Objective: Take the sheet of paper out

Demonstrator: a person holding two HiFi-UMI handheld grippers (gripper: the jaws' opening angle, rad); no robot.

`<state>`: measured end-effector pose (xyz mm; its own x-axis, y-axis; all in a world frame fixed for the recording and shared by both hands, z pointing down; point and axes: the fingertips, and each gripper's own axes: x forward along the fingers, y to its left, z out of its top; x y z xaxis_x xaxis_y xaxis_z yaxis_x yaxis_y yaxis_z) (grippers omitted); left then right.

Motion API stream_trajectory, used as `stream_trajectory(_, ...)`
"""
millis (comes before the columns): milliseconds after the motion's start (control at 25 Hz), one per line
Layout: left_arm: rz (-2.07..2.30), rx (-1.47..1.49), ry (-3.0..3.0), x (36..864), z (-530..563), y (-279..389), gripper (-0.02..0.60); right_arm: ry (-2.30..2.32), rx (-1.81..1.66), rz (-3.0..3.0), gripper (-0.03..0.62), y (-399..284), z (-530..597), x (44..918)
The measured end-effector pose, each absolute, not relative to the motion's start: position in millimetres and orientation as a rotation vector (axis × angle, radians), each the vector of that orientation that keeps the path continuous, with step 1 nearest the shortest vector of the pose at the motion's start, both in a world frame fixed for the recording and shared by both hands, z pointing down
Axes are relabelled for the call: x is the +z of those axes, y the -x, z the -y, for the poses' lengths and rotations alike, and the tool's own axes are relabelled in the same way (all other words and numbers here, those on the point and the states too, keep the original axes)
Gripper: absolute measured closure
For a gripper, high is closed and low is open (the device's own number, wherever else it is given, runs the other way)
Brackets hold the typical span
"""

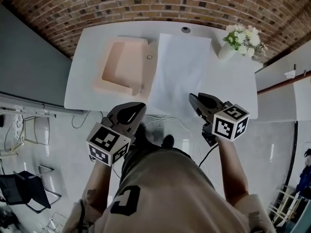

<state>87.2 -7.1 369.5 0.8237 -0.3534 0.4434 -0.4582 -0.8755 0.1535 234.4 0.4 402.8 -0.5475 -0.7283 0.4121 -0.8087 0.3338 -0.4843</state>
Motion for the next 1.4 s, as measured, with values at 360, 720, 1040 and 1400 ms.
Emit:
stream_trajectory(360, 0.675, 0.555, -2.697, 366.5, -14.2, -80.7, 0.568, -1.337, 1.022, 2.522, 0.571, -221.1, -12.8, 399.1)
stream_trajectory(720, 0.667, 0.497, -2.696, 369.1, -2.5, -49.8, 0.568, -1.365, 1.020, 2.503, 0.571, -197.2, -1.5, 393.9)
stream_trajectory(1040, 0.610, 0.469, -2.704, 371.8, 17.0, -16.8, 0.568, -1.395, 1.024, 2.462, 0.571, -164.0, 11.3, 394.1)
stream_trajectory(1400, 0.576, 0.465, -2.702, 377.2, 27.4, 9.2, 0.568, -1.420, 1.028, 2.408, 0.571, -139.1, 21.1, 398.8)
